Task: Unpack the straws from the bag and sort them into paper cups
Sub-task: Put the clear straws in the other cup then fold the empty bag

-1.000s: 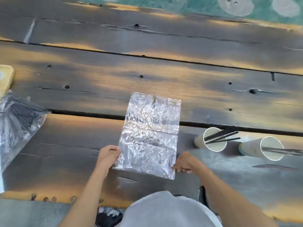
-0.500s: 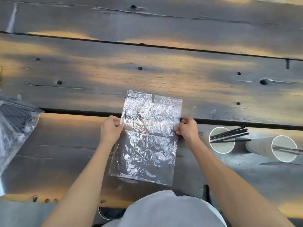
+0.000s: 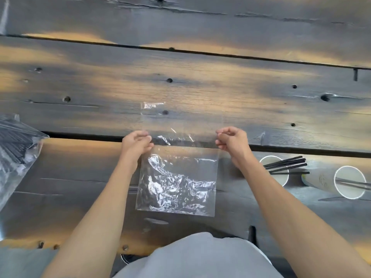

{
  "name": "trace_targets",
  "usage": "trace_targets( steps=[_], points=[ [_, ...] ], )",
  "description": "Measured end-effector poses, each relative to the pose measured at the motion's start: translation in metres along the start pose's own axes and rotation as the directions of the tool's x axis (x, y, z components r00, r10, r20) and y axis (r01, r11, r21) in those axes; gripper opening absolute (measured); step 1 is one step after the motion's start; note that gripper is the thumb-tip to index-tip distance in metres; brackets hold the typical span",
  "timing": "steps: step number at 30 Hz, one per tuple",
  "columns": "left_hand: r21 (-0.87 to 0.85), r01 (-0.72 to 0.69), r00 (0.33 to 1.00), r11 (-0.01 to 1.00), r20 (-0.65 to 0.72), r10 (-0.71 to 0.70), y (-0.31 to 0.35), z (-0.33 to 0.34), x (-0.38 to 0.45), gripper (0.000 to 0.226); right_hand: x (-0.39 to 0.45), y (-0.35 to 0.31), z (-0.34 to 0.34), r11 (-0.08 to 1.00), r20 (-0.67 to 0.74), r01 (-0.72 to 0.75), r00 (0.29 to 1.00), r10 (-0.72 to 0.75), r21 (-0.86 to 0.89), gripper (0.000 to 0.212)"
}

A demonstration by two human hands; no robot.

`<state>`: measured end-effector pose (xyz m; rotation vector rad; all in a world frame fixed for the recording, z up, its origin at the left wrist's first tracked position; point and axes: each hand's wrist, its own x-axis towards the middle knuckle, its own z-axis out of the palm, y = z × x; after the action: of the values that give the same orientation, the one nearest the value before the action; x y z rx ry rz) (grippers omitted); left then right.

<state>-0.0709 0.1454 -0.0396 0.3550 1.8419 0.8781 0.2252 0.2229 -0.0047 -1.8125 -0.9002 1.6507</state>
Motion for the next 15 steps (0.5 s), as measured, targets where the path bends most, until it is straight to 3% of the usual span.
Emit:
trace_targets(
  steps=[5, 8, 13, 15],
  points=[
    [-0.297, -0.027, 0.998, 0.955, 0.040, 0.041, -0.005, -0.015, -0.028, 0.057, -0.027, 0.000, -0.011, 0.989, 0.054, 0.066, 0.996, -0.074, 0.134, 0.024],
    [-0.340, -0.021, 0.997, 0.940, 0.062, 0.045, -0.015, -0.023, -0.041, 0.058, -0.046, 0.014, -0.017, 0.987, 0.065, 0.077, 0.994, -0.087, 0.142, 0.035],
    [-0.128, -0.033, 0.994, 0.991, 0.104, 0.046, -0.042, -0.034, -0.064, 0.012, -0.067, 0.049, -0.027, 0.993, 0.021, 0.050, 0.998, -0.053, 0.111, 0.026],
    [0.006, -0.046, 0.998, 0.999, 0.045, 0.046, -0.050, -0.035, -0.072, 0.021, -0.070, 0.058, -0.030, 0.997, 0.024, 0.022, 0.999, -0.024, 0.070, 0.020]
  ],
)
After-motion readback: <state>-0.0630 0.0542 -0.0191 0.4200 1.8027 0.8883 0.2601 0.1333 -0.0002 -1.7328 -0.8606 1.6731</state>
